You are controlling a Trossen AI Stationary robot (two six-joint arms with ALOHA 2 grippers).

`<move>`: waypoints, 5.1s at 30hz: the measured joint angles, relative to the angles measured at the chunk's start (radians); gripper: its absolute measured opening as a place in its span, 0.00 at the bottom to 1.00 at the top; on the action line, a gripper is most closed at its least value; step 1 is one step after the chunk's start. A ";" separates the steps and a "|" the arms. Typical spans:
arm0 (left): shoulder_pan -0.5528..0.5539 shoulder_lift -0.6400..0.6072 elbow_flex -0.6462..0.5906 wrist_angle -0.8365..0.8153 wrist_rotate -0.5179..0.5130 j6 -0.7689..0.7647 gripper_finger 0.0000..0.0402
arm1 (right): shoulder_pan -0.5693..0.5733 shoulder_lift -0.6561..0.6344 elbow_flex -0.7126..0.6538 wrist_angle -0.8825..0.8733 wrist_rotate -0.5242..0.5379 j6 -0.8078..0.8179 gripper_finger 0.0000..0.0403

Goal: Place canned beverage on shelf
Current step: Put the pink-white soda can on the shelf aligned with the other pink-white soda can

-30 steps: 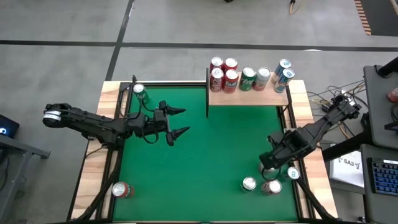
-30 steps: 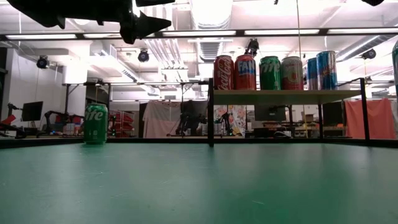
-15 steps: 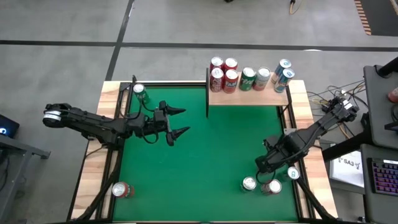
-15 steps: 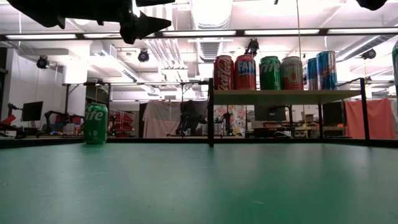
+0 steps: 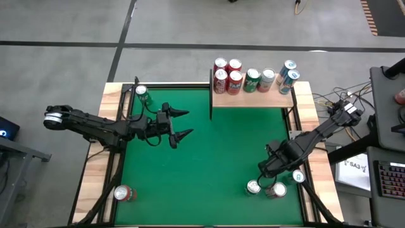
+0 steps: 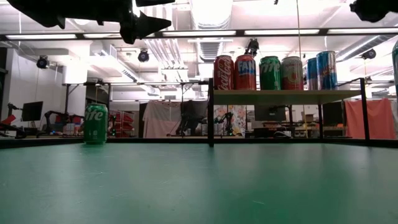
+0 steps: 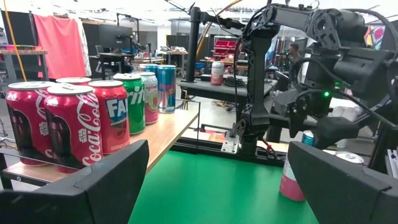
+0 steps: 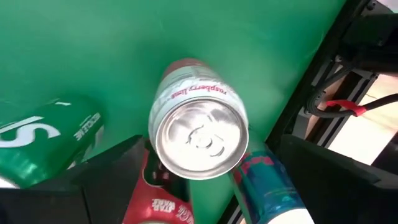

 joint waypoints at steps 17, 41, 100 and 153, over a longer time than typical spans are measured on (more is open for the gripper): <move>0.000 0.000 0.000 0.000 0.000 0.004 0.92 | 0.000 0.001 -0.195 0.231 -0.012 0.043 0.79; 0.000 0.000 0.000 0.016 0.000 0.004 0.92 | -0.270 0.064 0.336 -0.048 0.234 -0.405 0.71; -0.021 0.622 0.330 0.100 -0.081 0.246 0.78 | -0.472 0.576 1.024 -0.067 0.374 -0.982 0.71; -0.033 0.602 0.246 0.496 0.063 0.080 0.69 | -0.305 0.446 1.016 0.164 0.606 -1.335 0.98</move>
